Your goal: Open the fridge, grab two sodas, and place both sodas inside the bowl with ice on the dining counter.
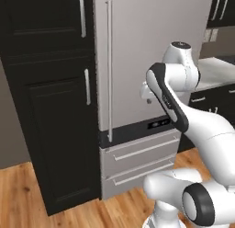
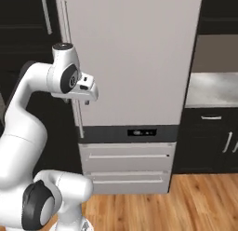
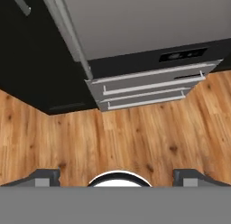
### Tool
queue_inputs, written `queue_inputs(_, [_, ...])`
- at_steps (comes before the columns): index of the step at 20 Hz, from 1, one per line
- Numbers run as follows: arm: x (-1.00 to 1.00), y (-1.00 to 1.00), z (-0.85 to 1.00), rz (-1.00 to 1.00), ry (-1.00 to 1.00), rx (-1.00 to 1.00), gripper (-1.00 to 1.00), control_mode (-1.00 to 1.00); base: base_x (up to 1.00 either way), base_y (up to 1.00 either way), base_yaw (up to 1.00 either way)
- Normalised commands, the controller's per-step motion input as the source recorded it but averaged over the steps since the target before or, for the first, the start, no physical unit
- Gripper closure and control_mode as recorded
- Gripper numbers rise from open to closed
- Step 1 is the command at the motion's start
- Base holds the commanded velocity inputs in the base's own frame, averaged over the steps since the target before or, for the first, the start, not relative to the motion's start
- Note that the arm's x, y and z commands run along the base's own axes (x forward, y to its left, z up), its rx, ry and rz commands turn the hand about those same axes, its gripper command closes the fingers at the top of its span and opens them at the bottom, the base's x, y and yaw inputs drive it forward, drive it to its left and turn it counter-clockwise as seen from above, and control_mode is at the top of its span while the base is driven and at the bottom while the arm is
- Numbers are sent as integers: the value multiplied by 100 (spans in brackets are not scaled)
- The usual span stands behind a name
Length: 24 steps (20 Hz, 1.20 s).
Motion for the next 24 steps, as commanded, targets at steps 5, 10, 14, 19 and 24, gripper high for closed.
queue_inputs(5, [0, 0, 0, 0, 0, 0, -100, 100, 0, 91, -30])
queue_inputs(10, [0, 0, 0, 0, 0, 0, -100, 100, 4, 74, -19])
queue_inputs(14, [0, 0, 0, 0, 0, 0, -100, 100, 18, 70, -20])
queue_inputs(19, [0, 0, 0, 0, 0, 0, -100, 100, 29, 40, -23])
queue_inputs(24, [0, 0, 0, 0, 0, 0, -100, 100, 37, 43, -27])
